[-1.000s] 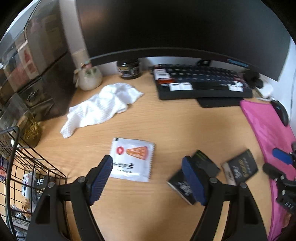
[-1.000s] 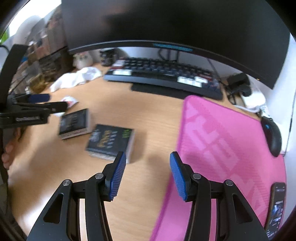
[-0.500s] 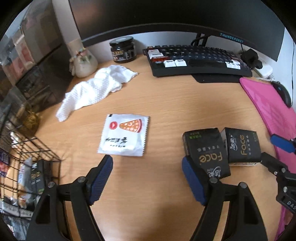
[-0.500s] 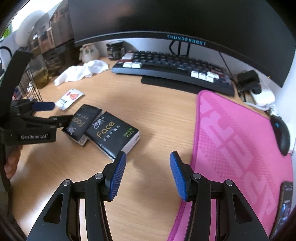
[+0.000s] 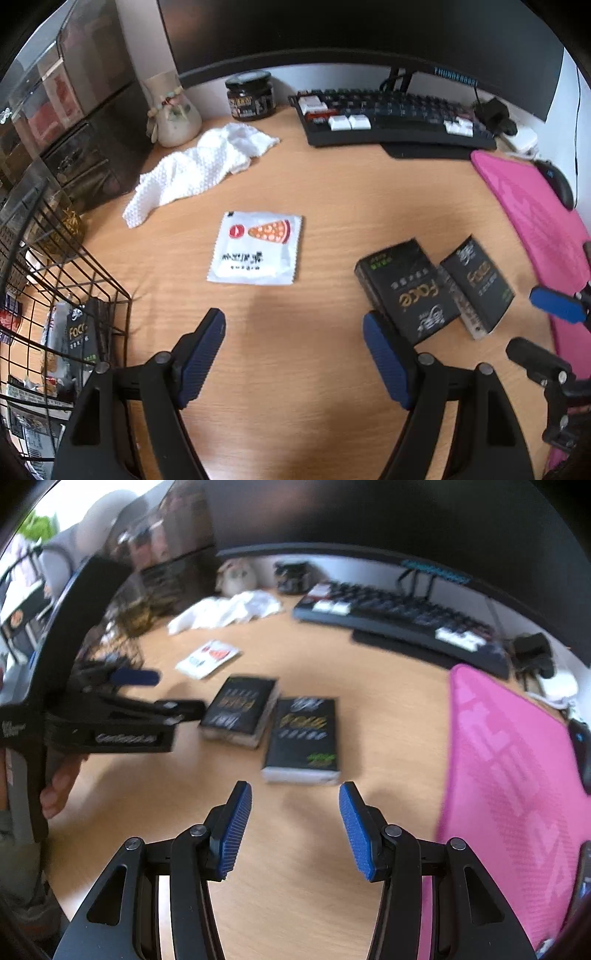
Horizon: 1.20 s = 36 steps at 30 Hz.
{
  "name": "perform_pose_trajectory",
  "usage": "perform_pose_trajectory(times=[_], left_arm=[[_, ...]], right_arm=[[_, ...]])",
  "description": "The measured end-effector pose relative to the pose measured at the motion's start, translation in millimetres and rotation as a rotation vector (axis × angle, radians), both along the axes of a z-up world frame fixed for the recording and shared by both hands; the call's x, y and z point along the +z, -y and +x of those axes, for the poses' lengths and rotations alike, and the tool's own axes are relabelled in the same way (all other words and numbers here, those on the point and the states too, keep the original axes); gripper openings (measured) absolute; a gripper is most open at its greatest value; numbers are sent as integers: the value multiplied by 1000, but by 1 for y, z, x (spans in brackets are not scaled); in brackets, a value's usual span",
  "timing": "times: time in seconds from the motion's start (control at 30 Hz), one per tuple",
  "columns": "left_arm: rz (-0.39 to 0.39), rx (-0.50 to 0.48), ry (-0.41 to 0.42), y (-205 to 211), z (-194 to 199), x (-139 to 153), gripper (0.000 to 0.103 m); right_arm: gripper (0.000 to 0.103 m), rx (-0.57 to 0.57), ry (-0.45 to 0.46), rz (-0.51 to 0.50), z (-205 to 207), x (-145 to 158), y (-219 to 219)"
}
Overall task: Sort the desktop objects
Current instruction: 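Move both grippers back to the desk toward the last Face packs, then grasp a black Face pack with the left gripper while the right grasps another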
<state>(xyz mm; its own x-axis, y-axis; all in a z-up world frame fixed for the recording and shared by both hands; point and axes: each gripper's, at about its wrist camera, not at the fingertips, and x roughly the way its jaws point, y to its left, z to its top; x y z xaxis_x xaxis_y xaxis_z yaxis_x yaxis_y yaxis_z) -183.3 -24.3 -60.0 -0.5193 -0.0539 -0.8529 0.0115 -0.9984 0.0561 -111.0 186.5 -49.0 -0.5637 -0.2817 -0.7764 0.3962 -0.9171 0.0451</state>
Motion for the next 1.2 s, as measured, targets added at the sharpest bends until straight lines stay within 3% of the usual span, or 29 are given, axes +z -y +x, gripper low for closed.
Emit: perform_pose_trajectory(times=[0.13, 0.3, 0.47, 0.53, 1.03, 1.13, 1.2], left_arm=[[37, -28, -21, -10, -1, 12, 80], [19, -50, -31, -23, -3, 17, 80], [35, -42, -10, -23, -5, 12, 80], [26, -45, -10, -27, -6, 12, 80], [17, -73, 55, -63, -27, -15, 80], [42, -67, 58, -59, -28, -16, 73], [57, -66, 62, -57, -27, -15, 57]], right_arm=[[59, 35, -8, 5, -8, -1, 4], [59, 53, 12, 0, -22, -13, 13], [59, 40, 30, -11, -38, -22, 14], [46, 24, 24, -4, -40, -21, 11], [47, -49, 6, -52, -31, -11, -31], [47, -44, 3, -58, -29, -11, -31], [47, -44, -1, -59, -28, -10, -30]])
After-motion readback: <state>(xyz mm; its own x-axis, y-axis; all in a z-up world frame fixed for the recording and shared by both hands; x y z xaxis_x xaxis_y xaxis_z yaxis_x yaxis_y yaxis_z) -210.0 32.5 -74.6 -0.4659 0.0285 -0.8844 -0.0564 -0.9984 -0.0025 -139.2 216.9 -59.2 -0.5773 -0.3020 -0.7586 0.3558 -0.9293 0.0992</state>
